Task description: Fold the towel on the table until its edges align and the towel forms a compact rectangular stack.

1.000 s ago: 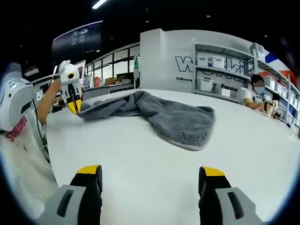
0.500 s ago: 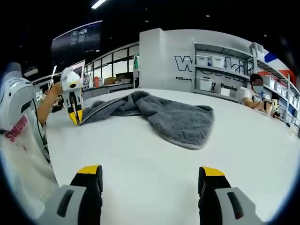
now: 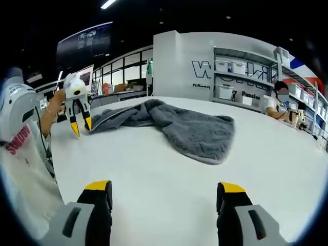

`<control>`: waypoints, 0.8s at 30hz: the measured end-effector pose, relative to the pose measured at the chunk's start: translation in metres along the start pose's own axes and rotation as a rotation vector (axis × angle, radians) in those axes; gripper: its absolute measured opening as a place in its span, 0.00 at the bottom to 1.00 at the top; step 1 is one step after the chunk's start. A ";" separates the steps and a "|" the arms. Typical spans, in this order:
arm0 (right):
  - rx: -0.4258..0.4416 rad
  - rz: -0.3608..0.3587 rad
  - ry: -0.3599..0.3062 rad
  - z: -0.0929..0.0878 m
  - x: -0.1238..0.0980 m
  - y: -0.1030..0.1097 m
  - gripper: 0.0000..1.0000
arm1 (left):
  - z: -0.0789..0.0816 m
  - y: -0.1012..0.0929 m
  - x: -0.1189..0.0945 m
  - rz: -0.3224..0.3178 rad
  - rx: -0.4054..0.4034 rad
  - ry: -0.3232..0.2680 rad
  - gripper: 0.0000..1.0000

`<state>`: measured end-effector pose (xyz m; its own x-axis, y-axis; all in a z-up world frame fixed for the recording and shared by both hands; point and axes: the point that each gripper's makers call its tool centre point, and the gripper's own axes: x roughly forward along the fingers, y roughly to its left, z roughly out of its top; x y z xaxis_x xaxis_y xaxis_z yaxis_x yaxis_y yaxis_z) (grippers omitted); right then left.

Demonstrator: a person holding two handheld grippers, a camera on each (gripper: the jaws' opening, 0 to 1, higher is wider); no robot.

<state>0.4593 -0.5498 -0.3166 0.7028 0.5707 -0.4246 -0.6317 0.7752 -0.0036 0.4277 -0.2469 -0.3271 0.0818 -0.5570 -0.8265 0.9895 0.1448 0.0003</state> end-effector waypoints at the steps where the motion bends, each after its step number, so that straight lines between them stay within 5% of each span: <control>1: 0.000 0.001 0.001 0.000 0.000 0.000 0.87 | 0.002 0.002 -0.003 0.014 -0.005 -0.023 0.32; 7: -0.002 0.004 0.003 0.001 0.002 0.001 0.87 | 0.015 0.012 -0.032 0.124 -0.040 -0.165 0.38; 19: -0.019 0.017 0.014 0.006 0.007 0.004 0.87 | -0.008 0.039 -0.092 0.406 -0.179 -0.326 0.50; 24: -0.031 0.027 0.017 0.010 0.010 0.006 0.87 | -0.018 0.036 -0.106 0.471 -0.225 -0.377 0.55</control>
<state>0.4662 -0.5364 -0.3116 0.6802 0.5861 -0.4403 -0.6600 0.7510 -0.0200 0.4528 -0.1678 -0.2493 0.5780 -0.6355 -0.5119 0.7916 0.5891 0.1624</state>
